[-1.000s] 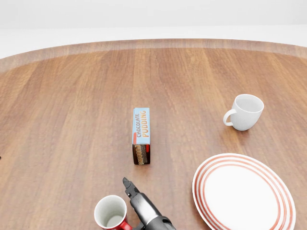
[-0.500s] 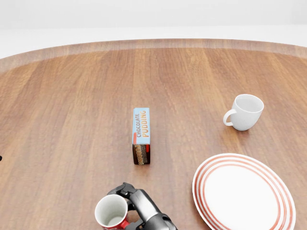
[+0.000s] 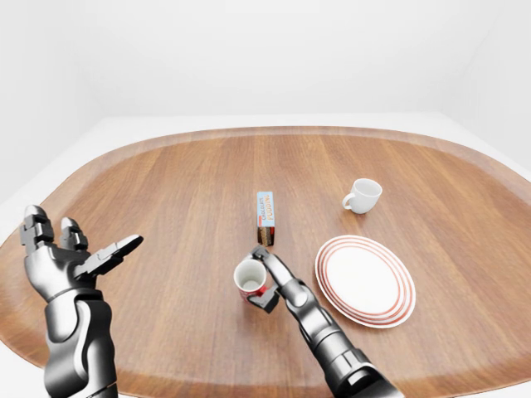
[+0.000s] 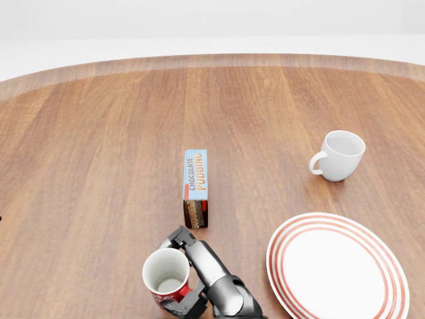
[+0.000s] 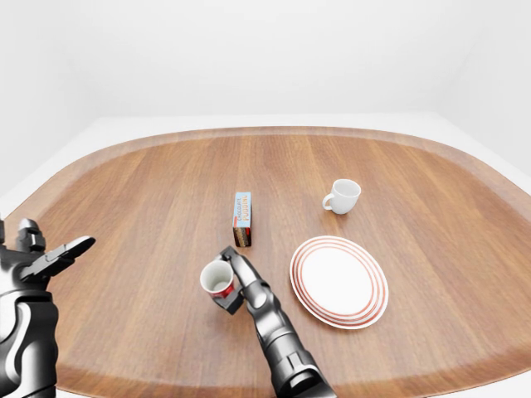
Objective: Pick up the red mug and put it on the plate
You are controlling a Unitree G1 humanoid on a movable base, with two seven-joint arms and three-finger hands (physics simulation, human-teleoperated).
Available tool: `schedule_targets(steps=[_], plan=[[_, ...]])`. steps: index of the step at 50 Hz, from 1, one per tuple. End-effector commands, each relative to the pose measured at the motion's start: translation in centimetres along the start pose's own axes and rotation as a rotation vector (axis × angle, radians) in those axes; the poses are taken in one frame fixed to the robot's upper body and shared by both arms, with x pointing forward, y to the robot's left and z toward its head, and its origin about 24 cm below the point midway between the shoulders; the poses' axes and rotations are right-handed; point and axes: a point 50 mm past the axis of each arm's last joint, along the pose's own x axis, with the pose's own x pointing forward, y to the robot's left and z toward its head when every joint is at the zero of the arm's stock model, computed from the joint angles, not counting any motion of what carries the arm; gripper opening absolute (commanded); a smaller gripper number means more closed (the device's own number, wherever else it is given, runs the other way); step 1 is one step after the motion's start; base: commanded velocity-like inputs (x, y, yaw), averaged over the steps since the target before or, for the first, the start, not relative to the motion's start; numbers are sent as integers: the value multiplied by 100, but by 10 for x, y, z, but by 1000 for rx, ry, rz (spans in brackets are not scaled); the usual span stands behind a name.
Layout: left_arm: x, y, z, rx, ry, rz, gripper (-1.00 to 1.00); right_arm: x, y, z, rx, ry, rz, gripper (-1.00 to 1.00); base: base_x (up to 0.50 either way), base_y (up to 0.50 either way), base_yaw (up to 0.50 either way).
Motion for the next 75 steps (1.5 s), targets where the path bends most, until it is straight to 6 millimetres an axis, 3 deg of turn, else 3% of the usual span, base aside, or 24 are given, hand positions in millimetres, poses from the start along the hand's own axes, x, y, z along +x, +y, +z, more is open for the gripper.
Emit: schedule_targets(steps=[1,3,5,12,17,19,21,23,27,39,46,61,75], plan=[[0,0,0,1,-1,1,100,-23,-66,78,-100,-285,-114,-100,0,0,0],[0,0,-2,4,8,0,100,-34,-91,97,-143,-361,-167,-100,0,0,0],[1,-1,-2,5,7,0,100,-42,-103,103,-163,-394,-191,-100,0,0,0],[0,-1,-1,8,4,-3,100,-68,-151,82,-177,-346,-307,-100,0,0,0],[1,-1,1,7,-5,-3,100,-81,-190,44,-118,-214,-407,-100,0,0,0],[1,0,3,3,-11,-1,100,-94,-210,34,-83,-196,-459,-100,0,0,0],[2,-1,2,5,-8,-1,100,-98,-217,24,-61,-168,-478,-100,0,0,0],[1,-2,1,10,-5,-4,100,-117,-241,-1,9,-95,-550,-100,0,0,0],[1,-2,1,14,-7,-6,100,-132,-254,-21,59,-42,-595,-100,0,0,0],[1,-2,-1,16,3,-9,100,-132,-266,-74,192,93,-653,-100,0,0,0],[2,-2,-5,18,18,-8,100,-135,-268,-89,241,161,-652,-100,0,0,0],[1,-2,-2,10,5,-7,100,-129,-256,-105,281,253,-623,-100,0,0,0],[1,-3,-4,15,13,-10,100,-128,-251,-108,256,272,-597,-100,0,0,0]])
